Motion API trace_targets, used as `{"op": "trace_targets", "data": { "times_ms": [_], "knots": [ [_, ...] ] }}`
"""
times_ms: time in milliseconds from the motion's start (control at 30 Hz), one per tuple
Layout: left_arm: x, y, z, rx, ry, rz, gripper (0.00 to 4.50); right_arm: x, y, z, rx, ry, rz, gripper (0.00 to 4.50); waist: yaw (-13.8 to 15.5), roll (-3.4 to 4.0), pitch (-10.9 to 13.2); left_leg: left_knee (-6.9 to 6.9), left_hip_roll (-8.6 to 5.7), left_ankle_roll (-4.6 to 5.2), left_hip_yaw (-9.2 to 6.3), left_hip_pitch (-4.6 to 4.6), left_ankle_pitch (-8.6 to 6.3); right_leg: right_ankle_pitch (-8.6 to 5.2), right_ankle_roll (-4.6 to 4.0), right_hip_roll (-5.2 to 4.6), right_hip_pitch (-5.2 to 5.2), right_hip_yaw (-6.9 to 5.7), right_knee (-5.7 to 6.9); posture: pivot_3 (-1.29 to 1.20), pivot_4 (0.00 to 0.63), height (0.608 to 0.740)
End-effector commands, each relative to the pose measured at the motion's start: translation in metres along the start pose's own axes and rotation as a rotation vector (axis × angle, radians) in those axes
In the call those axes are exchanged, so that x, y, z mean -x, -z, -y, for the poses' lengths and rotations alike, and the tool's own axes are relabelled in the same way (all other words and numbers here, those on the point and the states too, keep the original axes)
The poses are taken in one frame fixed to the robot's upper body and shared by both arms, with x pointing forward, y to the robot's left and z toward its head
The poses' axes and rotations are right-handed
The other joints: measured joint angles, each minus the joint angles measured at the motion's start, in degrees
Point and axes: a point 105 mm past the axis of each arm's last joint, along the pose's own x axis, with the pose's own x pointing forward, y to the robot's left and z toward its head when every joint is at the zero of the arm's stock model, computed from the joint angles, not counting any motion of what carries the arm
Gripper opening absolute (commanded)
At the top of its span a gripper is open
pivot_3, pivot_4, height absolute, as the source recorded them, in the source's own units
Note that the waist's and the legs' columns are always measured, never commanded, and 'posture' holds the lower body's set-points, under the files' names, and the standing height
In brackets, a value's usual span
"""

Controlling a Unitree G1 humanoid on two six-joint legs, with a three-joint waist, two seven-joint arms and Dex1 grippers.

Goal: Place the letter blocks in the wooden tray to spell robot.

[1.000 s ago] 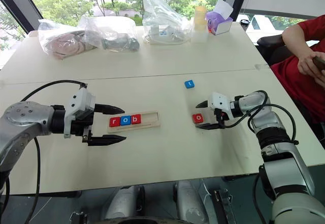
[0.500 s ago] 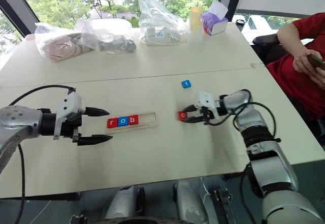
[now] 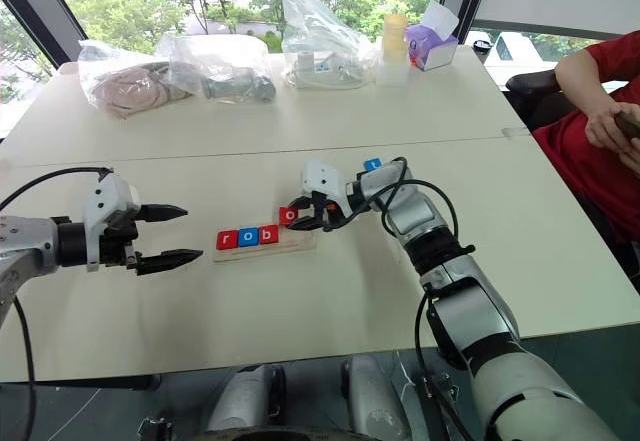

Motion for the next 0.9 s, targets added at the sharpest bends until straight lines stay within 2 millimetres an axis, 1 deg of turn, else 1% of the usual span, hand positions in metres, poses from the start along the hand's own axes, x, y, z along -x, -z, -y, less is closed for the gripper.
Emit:
{"op": "trace_targets", "data": {
  "times_ms": [33, 233, 400, 800, 867, 900],
  "knots": [
    [0.003, -0.008, 0.004, -0.013, -0.009, 0.026, 4.50, -0.003, -0.004, 0.002, 0.053, -0.018, -0.011, 1.14, 0.00, 0.00, 0.00, -0.01, 0.00, 0.00, 0.00, 0.00, 0.00, 0.00, 0.00, 0.00, 0.00, 0.00, 0.00, 0.00, 0.150, 0.740],
    [0.003, -0.007, 0.005, -0.004, -0.020, 0.024, 4.50, -0.009, 0.003, -0.004, 0.061, -0.050, -0.029, 1.14, -0.02, 0.00, 0.00, -0.04, 0.00, 0.00, -0.01, 0.00, 0.00, 0.05, 0.09, 0.03, -0.02, 0.00, 0.00, 0.00, 0.150, 0.740],
    [0.000, -0.005, 0.006, -0.001, -0.020, 0.023, 4.50, -0.012, 0.003, -0.001, 0.062, -0.038, -0.030, 1.14, -0.07, 0.00, 0.00, -0.04, 0.00, 0.00, -0.01, 0.01, 0.00, 0.04, 0.07, 0.05, -0.02, 0.00, 0.00, 0.00, 0.150, 0.740],
    [-0.002, -0.004, 0.005, -0.007, -0.035, 0.024, 4.50, -0.018, 0.004, -0.004, 0.073, -0.054, -0.029, 1.14, -0.05, 0.00, 0.00, -0.05, 0.01, 0.00, -0.02, 0.01, 0.00, 0.04, 0.06, 0.04, -0.02, 0.00, 0.01, 0.00, 0.150, 0.740],
    [-0.002, -0.003, 0.005, -0.009, -0.039, 0.025, 4.50, -0.018, 0.004, -0.006, 0.079, -0.061, -0.027, 2.23, -0.06, 0.00, 0.00, -0.04, 0.02, 0.00, -0.02, 0.01, 0.00, 0.01, 0.02, 0.04, -0.02, 0.00, 0.00, 0.00, 0.150, 0.740],
    [-0.002, -0.003, 0.005, -0.009, -0.041, 0.025, 4.50, -0.018, 0.004, -0.005, 0.081, -0.058, -0.025, 2.68, -0.06, 0.00, 0.00, -0.05, 0.02, 0.00, -0.02, 0.01, 0.00, 0.01, 0.01, 0.04, -0.02, 0.00, 0.00, 0.00, 0.150, 0.740]
  ]
}}
